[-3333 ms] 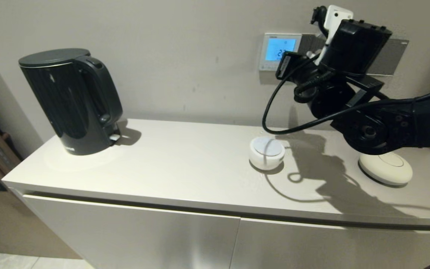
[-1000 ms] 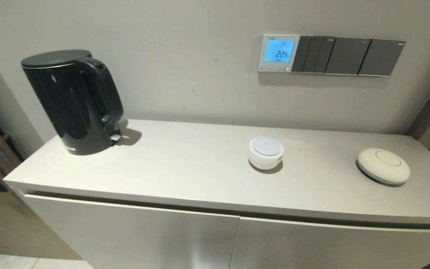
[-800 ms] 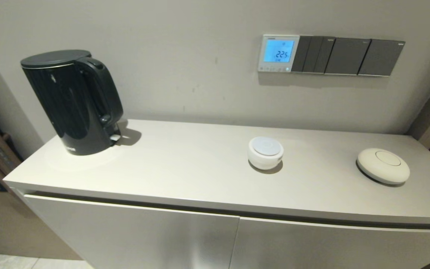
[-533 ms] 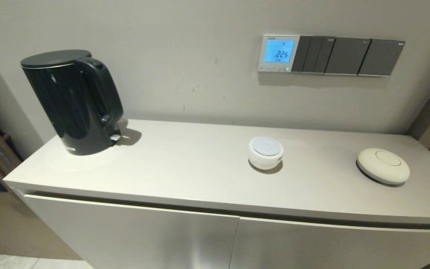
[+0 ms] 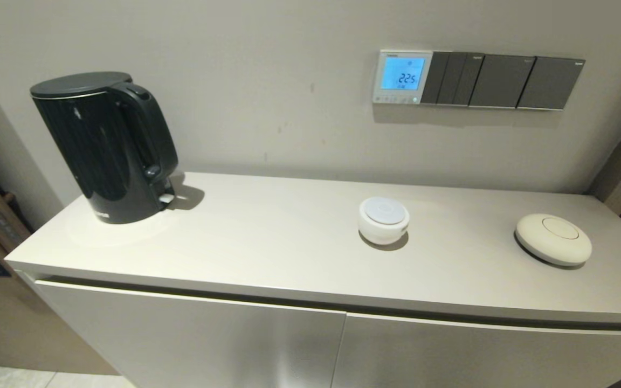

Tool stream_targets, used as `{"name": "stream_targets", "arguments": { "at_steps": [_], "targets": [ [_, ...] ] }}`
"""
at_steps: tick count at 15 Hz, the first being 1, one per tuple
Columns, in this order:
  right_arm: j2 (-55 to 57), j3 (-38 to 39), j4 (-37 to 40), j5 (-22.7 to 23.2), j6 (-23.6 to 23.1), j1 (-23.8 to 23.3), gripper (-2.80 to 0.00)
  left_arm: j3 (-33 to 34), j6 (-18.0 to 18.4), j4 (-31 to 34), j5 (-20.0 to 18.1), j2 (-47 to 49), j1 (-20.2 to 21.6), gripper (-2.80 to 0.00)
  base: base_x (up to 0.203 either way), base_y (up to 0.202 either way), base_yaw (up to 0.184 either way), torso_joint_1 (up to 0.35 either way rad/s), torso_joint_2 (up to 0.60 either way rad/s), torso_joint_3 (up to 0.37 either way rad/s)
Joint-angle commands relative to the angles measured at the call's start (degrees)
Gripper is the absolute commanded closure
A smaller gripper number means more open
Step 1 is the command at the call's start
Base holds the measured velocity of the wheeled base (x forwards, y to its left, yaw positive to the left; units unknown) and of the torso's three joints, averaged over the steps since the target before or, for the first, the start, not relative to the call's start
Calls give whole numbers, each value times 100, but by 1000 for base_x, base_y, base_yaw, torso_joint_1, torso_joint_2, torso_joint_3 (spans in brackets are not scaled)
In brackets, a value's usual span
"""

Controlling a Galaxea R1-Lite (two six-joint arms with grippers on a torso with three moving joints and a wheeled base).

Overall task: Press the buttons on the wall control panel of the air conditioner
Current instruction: Turn off the central air conditioner

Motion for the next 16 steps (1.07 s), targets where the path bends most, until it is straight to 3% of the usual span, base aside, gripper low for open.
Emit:
{"name": "stream_targets", "arguments": {
  "at_steps": [1, 10, 16],
  "targets": [
    [30, 1, -6, -2, -6, 0, 0, 0, 2, -1, -1, -2, 6, 0, 0, 0, 0, 0, 0, 0],
    [-5, -19, -58, -2, -102, -17, 0, 0, 2, -1, -1, 3, 5, 0, 0, 0, 0, 0, 0, 0],
    [1271, -1234, -212, -14, -215, -18, 0, 0, 2, -1, -1, -2, 8, 0, 0, 0, 0, 0, 0, 0]
  ]
}}
